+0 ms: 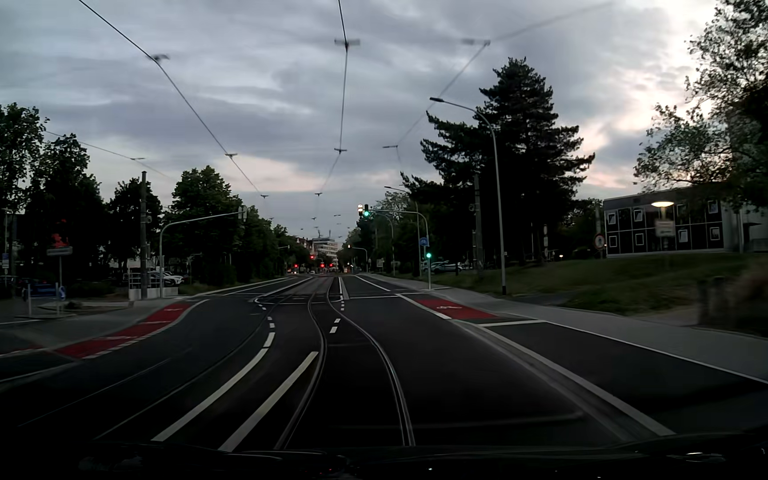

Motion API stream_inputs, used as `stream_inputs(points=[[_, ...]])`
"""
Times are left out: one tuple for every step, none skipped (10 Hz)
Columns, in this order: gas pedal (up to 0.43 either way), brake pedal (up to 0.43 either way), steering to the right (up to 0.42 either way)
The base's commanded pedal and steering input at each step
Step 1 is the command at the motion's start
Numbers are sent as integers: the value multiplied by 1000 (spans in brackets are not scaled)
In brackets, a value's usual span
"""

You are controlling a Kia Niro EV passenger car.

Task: Follow the waypoints while adhering to traffic rules and regulations

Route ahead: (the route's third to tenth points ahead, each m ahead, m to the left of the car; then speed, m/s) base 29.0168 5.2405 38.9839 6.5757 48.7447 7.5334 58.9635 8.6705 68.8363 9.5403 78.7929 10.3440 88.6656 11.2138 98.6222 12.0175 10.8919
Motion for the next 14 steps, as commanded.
stream_inputs(points=[[110, 0, -18], [110, 0, -18], [110, 0, -18], [110, 0, -18], [110, 0, -19], [110, 0, -20], [110, 0, -20], [110, 0, -21], [110, 0, -20], [110, 0, -19], [110, 0, -18], [118, 0, -15], [130, 0, -12], [130, 0, -12]])
